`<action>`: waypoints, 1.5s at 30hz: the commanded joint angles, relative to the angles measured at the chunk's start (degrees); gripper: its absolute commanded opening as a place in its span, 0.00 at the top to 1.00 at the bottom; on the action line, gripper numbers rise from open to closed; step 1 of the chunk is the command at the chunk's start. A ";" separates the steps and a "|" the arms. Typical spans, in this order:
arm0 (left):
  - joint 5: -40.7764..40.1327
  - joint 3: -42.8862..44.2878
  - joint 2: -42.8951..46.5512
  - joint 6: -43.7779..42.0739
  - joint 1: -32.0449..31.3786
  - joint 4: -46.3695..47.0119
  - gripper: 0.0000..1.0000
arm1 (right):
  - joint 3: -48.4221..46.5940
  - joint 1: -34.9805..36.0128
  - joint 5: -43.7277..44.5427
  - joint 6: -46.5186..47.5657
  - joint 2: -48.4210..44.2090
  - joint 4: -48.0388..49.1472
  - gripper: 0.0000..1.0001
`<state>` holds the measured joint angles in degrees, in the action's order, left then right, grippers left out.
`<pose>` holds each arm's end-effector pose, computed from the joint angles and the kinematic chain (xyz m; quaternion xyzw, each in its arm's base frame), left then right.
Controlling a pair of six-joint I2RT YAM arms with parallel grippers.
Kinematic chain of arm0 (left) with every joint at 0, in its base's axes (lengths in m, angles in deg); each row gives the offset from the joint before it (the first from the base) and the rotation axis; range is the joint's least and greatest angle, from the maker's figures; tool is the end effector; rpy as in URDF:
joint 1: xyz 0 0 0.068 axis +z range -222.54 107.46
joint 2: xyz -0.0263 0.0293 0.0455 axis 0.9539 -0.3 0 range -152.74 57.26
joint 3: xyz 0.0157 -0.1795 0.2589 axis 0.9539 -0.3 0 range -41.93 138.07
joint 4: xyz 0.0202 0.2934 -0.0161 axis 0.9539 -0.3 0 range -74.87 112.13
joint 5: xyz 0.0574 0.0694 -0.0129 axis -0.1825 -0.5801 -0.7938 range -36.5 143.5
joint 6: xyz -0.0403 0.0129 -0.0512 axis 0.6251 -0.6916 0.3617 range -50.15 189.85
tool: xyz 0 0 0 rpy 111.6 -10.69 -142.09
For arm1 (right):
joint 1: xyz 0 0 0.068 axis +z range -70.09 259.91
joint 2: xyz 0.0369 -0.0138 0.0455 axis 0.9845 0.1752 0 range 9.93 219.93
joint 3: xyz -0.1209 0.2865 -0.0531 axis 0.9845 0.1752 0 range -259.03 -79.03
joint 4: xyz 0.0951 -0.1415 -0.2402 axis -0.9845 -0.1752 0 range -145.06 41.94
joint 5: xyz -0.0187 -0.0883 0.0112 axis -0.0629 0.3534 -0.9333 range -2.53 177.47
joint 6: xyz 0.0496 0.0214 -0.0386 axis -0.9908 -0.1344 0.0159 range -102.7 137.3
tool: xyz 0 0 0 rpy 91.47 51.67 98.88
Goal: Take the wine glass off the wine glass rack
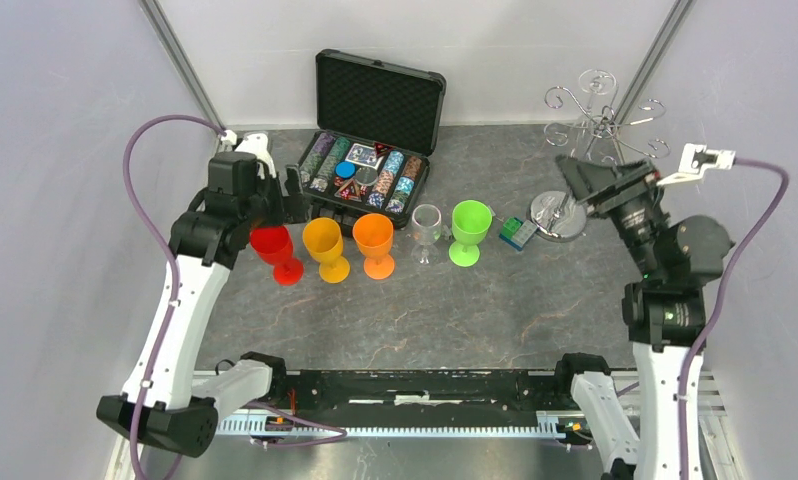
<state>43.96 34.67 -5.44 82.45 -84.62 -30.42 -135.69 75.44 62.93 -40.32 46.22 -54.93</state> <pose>0.2312 -0.0407 0.4339 -0.0401 0.8980 -0.0191 0.4378 0.1334 0.0116 0.4779 0.1690 0.6044 0.4610 0.6275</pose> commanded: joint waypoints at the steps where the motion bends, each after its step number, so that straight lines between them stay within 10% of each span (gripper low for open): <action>1: 21.29 -3.82 4.68 -3.54 0.12 11.15 0.04 | -10.73 0.34 0.32 4.45 8.73 0.74 0.33; 14: 29.71 -10.80 5.16 -3.62 0.08 17.82 0.00 | -36.29 -3.81 21.24 17.33 33.22 -11.64 0.35; 22: 31.03 -12.25 4.79 -2.85 0.12 19.80 0.00 | -40.88 -16.66 7.21 17.73 44.34 -12.06 0.45; 36: 31.01 -13.04 4.65 -2.50 0.12 20.38 0.00 | -37.29 -17.35 -2.63 13.51 52.31 -4.93 0.64; 45: 30.75 -13.71 4.78 -2.41 0.12 21.09 0.00 | -39.50 -16.26 -1.09 12.55 56.62 -5.46 0.58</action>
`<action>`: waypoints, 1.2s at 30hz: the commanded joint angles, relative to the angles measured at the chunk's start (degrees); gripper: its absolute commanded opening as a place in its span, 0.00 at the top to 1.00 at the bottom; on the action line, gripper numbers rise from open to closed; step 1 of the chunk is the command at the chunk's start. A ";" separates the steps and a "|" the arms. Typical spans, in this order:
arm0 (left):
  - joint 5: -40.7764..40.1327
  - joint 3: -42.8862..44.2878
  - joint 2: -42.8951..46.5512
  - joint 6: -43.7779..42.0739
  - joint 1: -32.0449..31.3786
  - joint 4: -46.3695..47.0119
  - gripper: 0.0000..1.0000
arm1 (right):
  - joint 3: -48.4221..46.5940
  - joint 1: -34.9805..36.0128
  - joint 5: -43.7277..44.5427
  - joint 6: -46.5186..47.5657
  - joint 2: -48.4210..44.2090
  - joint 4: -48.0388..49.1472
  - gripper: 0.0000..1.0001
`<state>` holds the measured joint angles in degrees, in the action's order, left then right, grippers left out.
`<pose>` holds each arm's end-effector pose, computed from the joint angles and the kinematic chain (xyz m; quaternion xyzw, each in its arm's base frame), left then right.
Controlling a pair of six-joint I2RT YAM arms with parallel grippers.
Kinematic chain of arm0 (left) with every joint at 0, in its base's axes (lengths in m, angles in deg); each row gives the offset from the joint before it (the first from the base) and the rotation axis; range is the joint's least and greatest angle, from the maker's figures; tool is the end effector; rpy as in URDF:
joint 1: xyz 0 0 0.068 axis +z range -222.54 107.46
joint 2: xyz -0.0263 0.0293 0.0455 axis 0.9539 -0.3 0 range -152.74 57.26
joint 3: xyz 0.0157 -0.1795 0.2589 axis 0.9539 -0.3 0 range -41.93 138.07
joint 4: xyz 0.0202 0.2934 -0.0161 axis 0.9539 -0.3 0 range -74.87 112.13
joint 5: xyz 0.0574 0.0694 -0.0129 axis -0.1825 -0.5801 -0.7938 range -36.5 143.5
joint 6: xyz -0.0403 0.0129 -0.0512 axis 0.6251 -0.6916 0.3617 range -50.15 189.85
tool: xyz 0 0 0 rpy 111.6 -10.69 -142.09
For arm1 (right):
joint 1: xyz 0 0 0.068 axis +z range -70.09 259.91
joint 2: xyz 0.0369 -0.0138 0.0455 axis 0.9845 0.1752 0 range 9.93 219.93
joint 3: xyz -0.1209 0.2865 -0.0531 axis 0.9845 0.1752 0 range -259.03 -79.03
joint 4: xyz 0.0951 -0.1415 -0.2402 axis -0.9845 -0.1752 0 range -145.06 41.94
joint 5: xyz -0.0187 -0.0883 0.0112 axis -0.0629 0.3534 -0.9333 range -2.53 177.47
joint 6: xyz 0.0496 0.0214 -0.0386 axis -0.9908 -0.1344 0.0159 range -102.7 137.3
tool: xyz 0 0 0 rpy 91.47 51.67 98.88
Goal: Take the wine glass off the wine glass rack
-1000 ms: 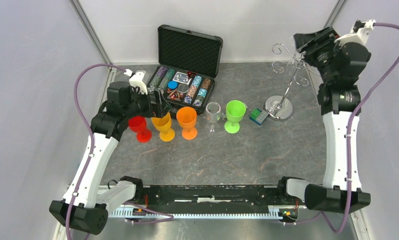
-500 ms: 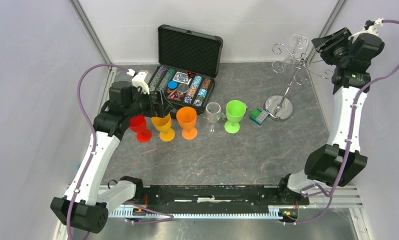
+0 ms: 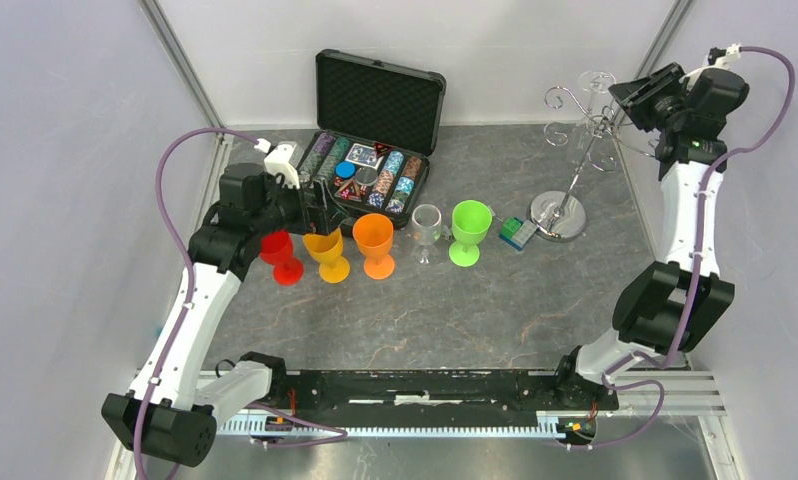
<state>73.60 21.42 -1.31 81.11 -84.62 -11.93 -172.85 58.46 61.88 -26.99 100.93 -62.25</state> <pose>0.2321 -0.0683 0.3989 0.0943 0.8490 -0.2481 0.4569 0.4005 -0.1329 0.4711 0.2916 0.7098 0.2903 0.5717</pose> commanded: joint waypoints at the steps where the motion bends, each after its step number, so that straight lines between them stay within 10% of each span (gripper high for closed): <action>1: 0.93 -0.55 0.71 -1.07 0.12 2.68 0.00 | -2.63 0.95 0.08 -1.07 2.34 1.96 0.59; 36: -1.90 -1.13 1.26 -2.13 0.12 2.95 0.00 | 4.57 2.37 6.85 -14.23 2.67 10.48 0.60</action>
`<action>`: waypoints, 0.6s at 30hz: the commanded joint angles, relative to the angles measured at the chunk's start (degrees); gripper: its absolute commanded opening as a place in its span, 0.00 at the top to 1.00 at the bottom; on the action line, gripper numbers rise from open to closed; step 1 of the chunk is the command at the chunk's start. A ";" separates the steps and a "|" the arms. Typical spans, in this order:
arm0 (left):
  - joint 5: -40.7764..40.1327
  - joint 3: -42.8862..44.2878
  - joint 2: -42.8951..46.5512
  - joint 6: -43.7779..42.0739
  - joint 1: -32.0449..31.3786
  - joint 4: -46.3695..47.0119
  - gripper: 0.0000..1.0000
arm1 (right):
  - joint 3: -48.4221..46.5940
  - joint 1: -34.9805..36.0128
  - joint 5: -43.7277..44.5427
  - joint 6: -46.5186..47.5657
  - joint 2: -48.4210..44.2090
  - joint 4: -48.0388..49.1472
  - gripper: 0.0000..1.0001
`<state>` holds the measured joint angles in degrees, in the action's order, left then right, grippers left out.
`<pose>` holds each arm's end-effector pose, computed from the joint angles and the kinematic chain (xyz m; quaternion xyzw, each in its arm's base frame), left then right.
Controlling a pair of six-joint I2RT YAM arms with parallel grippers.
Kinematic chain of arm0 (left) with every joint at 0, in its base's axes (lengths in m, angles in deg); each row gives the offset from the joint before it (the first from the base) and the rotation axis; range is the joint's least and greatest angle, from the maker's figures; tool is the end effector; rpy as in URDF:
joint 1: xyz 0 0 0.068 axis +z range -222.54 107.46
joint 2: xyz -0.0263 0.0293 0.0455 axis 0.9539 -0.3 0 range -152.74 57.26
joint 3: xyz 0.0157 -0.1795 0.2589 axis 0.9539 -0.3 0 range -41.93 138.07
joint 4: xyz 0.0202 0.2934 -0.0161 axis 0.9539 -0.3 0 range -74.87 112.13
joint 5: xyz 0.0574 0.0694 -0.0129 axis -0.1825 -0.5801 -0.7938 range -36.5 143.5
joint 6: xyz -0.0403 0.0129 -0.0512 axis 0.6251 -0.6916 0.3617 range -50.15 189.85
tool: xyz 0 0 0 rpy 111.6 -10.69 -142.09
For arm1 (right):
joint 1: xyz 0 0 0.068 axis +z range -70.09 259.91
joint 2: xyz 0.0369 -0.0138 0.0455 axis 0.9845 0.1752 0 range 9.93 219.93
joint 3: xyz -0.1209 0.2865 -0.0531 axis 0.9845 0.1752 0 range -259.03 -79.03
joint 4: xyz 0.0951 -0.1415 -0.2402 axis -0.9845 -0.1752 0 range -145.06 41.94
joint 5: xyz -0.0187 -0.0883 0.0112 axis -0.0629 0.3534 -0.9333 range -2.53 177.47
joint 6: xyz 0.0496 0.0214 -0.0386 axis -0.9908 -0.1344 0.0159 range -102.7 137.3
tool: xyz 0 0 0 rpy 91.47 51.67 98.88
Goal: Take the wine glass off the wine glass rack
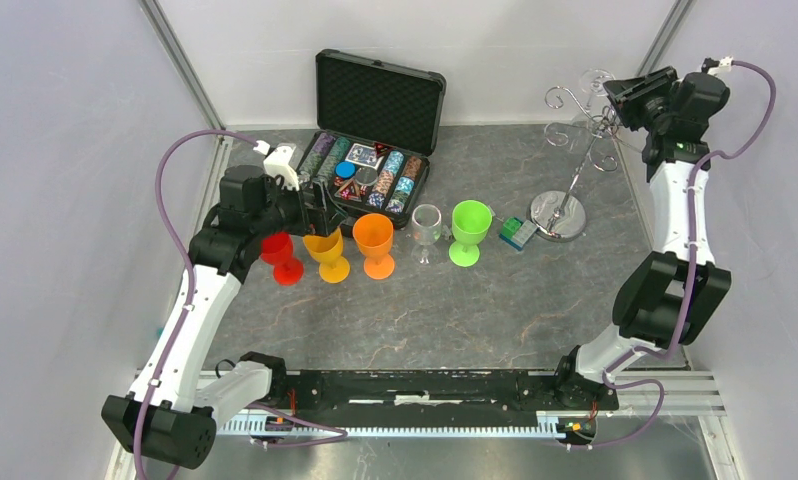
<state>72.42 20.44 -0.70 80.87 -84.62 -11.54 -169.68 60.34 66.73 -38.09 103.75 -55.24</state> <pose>0.2304 -0.0669 0.3953 0.0910 0.8502 -0.2388 0.4602 0.4253 -0.1314 0.4430 0.3682 0.6696 0.3253 0.5570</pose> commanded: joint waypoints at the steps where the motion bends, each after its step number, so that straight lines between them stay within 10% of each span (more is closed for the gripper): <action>1: -0.72 -0.14 0.59 -1.80 0.12 2.55 0.00 | 1.51 0.58 1.88 -3.86 0.28 4.39 0.60; 18: -1.69 -0.23 0.56 -1.95 0.19 2.47 0.00 | 7.69 1.49 4.52 -8.37 -0.63 12.74 0.93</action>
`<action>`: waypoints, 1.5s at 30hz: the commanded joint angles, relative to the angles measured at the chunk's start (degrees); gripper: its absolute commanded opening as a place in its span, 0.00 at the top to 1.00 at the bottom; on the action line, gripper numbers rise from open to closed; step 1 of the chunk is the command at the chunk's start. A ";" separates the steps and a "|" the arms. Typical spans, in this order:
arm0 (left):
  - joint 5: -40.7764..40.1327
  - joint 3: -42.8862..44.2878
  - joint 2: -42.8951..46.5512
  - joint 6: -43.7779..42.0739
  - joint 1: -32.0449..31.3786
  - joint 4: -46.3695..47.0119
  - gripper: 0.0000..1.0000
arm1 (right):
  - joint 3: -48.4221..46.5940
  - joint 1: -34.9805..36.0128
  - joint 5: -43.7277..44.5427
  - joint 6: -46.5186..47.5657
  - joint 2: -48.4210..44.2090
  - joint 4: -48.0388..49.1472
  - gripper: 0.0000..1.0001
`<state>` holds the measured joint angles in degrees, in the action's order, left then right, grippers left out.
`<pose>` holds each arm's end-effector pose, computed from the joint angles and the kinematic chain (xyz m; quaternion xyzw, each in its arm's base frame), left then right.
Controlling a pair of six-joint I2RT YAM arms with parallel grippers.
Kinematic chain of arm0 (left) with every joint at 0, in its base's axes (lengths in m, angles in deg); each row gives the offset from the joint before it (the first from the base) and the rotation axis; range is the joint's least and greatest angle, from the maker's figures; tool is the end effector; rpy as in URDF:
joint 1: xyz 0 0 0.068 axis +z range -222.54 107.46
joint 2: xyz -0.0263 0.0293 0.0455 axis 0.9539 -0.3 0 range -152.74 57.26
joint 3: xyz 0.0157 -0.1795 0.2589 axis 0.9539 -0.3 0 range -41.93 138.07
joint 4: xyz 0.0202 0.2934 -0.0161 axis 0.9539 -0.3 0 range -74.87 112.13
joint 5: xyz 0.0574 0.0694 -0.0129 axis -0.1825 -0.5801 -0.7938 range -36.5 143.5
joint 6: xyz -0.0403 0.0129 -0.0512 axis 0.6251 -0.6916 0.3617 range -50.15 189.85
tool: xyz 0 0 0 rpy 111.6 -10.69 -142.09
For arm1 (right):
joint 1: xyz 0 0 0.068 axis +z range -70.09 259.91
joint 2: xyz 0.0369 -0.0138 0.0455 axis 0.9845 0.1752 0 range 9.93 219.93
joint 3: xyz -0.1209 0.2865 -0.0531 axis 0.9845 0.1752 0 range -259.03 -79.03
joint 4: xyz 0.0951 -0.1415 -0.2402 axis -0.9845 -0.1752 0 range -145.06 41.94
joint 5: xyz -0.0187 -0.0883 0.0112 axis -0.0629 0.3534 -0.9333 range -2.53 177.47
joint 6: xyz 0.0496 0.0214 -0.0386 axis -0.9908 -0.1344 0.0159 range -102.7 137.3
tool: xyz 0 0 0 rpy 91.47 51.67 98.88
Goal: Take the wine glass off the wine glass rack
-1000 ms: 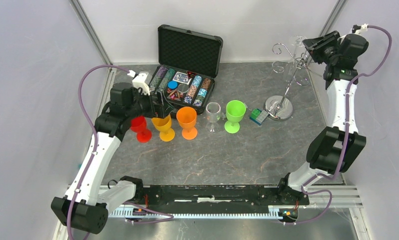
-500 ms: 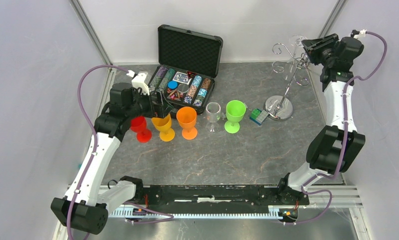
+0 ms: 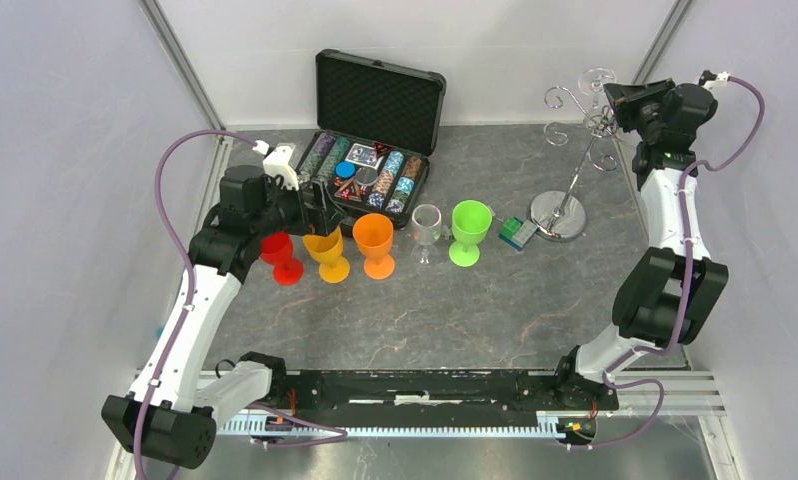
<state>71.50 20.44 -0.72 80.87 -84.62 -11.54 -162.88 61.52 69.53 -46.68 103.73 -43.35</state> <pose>0.2309 -0.0662 0.3951 0.0870 0.8515 -0.2322 0.4621 0.4324 -0.1266 0.4201 0.4014 0.6183 0.3641 0.5692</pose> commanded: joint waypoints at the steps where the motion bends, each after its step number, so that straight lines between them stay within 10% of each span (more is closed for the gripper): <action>1: -0.86 -0.23 0.59 -1.97 0.21 2.38 0.00 | 0.95 0.35 2.00 0.17 -0.84 1.08 0.97; 45: -1.86 -0.68 1.47 -2.15 0.19 1.98 0.00 | 0.67 0.44 11.27 -2.00 -8.45 4.94 1.00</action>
<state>70.08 19.58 -0.33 80.87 -84.62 -11.56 -160.22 61.89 78.89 -49.35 98.64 -38.28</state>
